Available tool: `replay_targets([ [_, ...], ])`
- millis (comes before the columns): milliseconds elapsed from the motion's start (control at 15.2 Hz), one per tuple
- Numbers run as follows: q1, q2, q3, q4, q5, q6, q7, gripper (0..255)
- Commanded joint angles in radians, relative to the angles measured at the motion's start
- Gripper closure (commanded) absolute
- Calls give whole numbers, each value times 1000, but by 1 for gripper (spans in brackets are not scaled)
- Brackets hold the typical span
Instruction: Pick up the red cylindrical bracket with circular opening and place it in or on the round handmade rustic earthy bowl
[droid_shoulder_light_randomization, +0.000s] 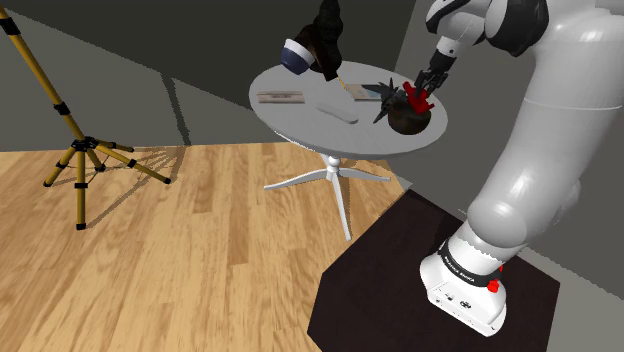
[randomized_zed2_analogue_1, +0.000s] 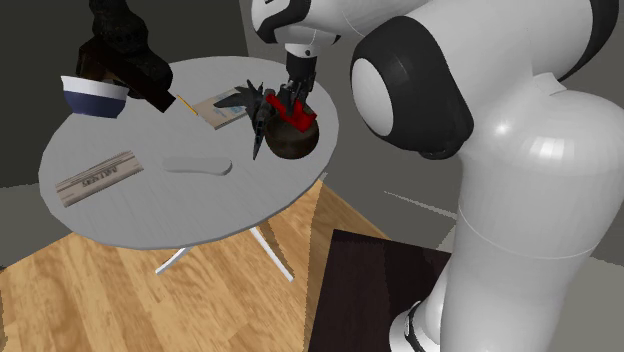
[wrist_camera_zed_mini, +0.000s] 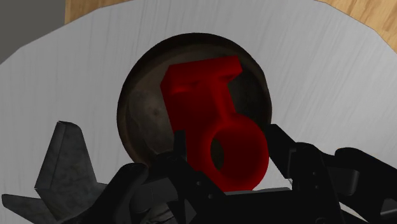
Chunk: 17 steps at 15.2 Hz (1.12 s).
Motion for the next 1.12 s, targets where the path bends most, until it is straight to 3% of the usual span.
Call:
replay_targets([
  [0,0,0,0,0,0,0,0,255],
  [66,0,0,0,0,0,0,0,255],
  [132,0,0,0,0,0,0,0,0],
  [462,0,0,0,0,0,0,0,0],
  [726,-3,-40,-19,80,-40,-107,26,0],
  [1056,-3,-40,-19,80,-40,-107,26,0],
])
